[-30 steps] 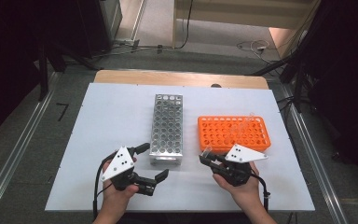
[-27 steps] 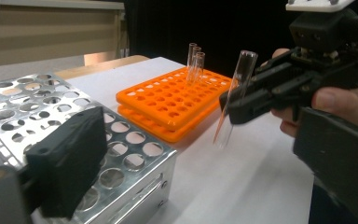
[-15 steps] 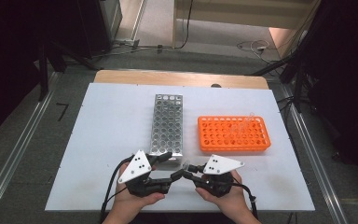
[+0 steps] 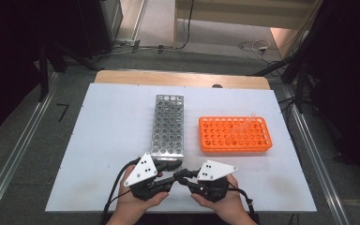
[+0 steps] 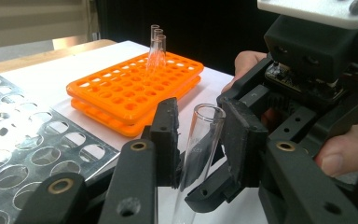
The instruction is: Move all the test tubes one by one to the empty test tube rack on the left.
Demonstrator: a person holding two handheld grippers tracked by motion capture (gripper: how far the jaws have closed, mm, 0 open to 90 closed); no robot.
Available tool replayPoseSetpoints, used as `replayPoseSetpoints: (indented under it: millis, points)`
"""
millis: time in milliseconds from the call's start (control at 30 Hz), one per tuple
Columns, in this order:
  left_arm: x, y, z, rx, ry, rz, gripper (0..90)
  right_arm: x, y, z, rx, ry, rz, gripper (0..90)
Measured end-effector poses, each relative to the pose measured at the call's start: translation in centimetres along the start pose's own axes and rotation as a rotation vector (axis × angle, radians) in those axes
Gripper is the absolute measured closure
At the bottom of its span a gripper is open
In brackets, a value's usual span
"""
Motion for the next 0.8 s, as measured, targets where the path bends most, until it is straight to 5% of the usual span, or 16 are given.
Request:
replayPoseSetpoints:
  millis: [800]
  points:
    - [-0.14, -0.01, 0.05, -0.018, -0.012, 0.003, 75.7, -0.07, 0.02, -0.10, -0.012, -0.016, -0.014, 74.2]
Point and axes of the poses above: each handheld gripper's, and its own axes: y roughly backward along the jaws, x roughly out of its underside, z roughly to its left, the point moved 8 cm from there along -y, roughly forward along the jaws, and after that the axes turned 8 degrees about y, right-handed, at the moved point
